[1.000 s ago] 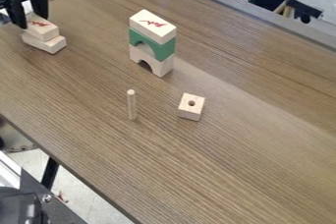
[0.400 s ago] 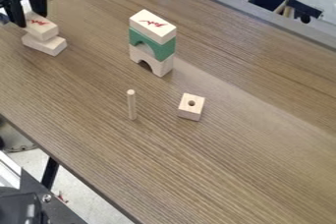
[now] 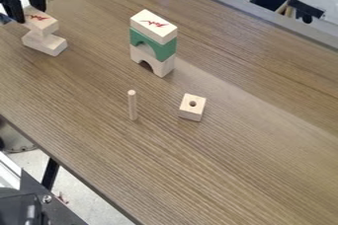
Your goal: Takes the white block and places it on another white block on the table
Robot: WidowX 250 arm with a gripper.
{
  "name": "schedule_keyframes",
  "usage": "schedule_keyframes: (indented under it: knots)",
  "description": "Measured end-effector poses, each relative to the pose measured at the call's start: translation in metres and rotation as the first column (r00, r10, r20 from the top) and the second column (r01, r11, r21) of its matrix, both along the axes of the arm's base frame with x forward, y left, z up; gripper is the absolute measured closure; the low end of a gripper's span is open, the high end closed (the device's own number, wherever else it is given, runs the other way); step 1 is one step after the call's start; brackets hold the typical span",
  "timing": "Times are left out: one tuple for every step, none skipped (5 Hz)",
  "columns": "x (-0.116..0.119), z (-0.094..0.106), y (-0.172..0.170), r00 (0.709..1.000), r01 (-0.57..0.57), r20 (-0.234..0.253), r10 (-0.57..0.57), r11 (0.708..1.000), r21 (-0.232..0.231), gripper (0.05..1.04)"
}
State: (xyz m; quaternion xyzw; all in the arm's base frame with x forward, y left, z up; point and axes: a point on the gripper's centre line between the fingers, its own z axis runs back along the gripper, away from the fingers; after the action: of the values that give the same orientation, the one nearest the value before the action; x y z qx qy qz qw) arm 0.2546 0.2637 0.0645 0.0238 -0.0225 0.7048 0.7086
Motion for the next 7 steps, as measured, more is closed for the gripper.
schedule_keyframes:
  knots:
    - [-0.006, -0.011, -0.006, 0.999, -0.037, -0.013, 0.037, 0.999, -0.012, 0.544]
    - [-0.009, -0.009, -0.008, 0.995, -0.104, 0.009, 0.104, 0.995, 0.01, 0.544]
    - [-0.009, -0.011, -0.011, 0.986, -0.162, 0.038, 0.161, 0.987, 0.02, 0.544]
    - [-0.008, -0.012, -0.01, 0.978, -0.2, 0.063, 0.2, 0.98, 0.003, 0.49]
    - [-0.01, -0.014, -0.01, 0.97, -0.236, 0.062, 0.235, 0.972, 0.007, 0.189]
    - [-0.012, -0.017, -0.011, 0.968, -0.246, 0.061, 0.245, 0.969, 0.005, 0.077]
    - [-0.012, 0.001, -0.012, 0.973, -0.218, 0.084, 0.215, 0.976, 0.022, 0.084]
